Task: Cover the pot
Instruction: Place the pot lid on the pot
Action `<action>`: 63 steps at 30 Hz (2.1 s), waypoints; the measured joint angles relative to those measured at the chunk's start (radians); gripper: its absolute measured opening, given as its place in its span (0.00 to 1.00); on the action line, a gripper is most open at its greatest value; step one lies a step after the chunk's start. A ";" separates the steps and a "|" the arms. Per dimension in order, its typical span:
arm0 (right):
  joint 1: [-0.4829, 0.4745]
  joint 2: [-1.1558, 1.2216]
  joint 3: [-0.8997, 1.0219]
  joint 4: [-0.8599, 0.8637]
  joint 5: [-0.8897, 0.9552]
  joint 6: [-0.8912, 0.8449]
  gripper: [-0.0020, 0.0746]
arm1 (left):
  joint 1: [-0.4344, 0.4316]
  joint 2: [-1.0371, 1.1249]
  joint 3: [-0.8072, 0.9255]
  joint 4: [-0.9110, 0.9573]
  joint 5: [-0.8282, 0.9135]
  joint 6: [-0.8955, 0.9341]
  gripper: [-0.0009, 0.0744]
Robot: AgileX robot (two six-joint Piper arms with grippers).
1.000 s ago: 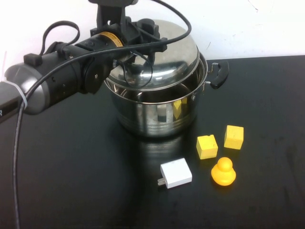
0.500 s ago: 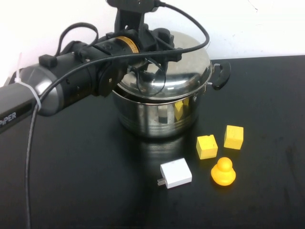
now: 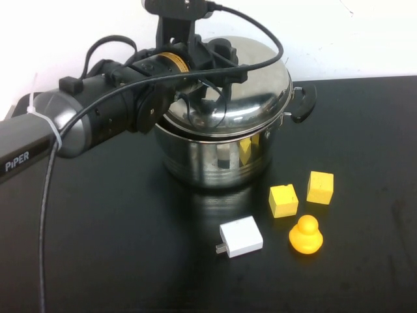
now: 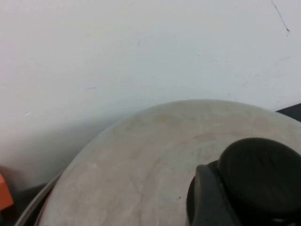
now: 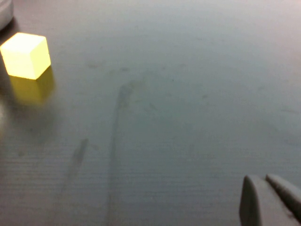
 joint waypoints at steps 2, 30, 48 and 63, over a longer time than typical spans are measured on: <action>0.000 0.000 0.000 0.000 0.000 0.000 0.02 | 0.000 -0.005 0.000 0.000 0.019 -0.009 0.45; 0.000 0.000 0.000 0.000 0.000 0.000 0.02 | 0.000 -0.040 -0.068 0.003 0.257 -0.025 0.45; 0.000 0.000 0.000 0.000 0.000 0.000 0.02 | 0.000 0.000 -0.091 0.008 0.255 -0.028 0.45; 0.000 0.000 0.000 0.000 0.000 0.000 0.02 | 0.000 -0.058 -0.084 0.022 0.268 -0.028 0.69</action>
